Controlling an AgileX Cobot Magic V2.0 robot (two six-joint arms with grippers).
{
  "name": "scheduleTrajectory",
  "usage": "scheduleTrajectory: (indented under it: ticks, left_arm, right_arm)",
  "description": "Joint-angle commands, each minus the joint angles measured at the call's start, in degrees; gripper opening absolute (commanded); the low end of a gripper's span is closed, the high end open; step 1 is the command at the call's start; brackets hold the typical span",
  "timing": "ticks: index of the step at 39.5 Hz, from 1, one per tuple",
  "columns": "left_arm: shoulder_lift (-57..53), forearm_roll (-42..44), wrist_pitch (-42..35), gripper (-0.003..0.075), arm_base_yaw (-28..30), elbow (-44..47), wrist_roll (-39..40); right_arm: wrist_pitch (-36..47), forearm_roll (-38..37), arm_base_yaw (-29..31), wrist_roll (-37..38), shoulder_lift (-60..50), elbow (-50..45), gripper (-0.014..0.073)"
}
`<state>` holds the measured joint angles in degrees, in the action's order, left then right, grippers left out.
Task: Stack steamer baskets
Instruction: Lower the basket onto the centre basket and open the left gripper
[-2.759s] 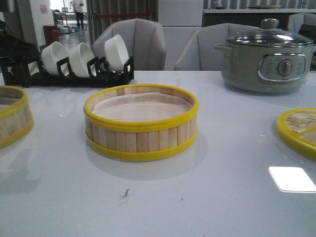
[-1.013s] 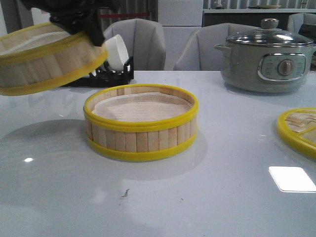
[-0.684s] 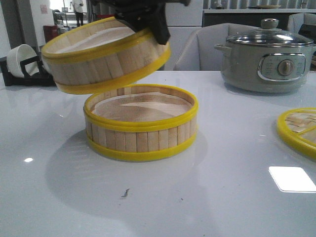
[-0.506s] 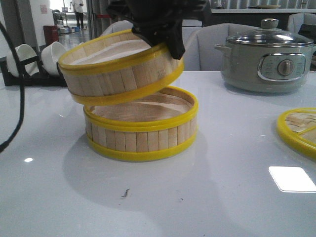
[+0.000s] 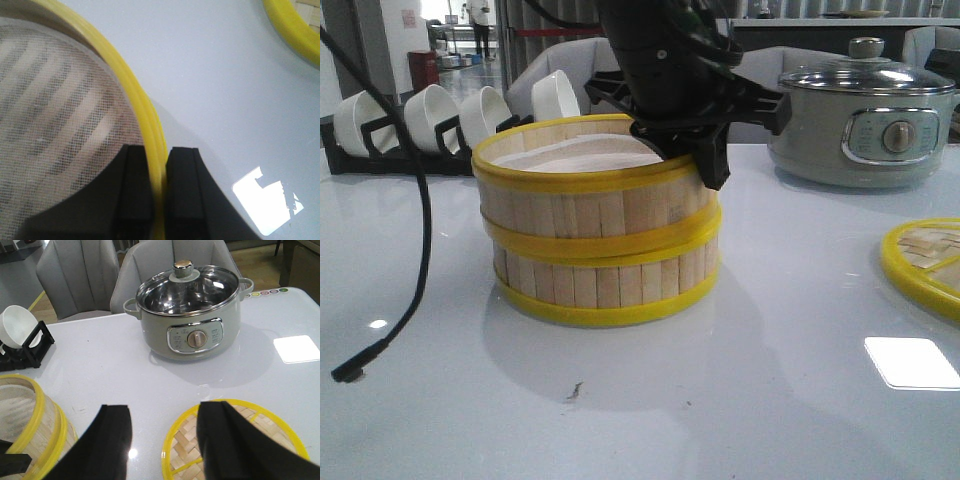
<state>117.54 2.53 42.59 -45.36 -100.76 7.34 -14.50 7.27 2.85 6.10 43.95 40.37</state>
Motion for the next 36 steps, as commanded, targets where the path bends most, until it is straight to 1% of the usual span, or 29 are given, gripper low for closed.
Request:
scheduleTrajectory:
  ticks: [1, 14, 27, 31, 36]
  left_arm:
    - [-3.03, 0.71, -5.06, 0.0086, -0.50, -2.36, -0.44]
    - [-3.03, 0.49, -5.15, 0.0086, -0.50, -2.36, -0.44]
    - [-3.03, 0.47, -2.31, 0.0092, -0.50, -2.36, -0.44]
    - [-3.03, 1.09, -1.58, 0.0145, -0.50, -2.36, -0.44]
    - [-3.03, 1.68, -1.17, 0.0263, -0.50, -2.36, -0.44]
  right_arm:
    - [5.02, -0.15, -0.09, -0.10, -0.03, 2.18, 0.0423]
    - [5.02, -0.15, -0.09, -0.10, -0.03, 2.18, 0.0423]
    - [5.02, -0.15, -0.09, -0.10, -0.03, 2.18, 0.0423]
    - [5.02, -0.15, -0.09, -0.10, -0.03, 2.18, 0.0423]
    - [5.02, -0.15, -0.09, -0.10, -0.03, 2.18, 0.0423]
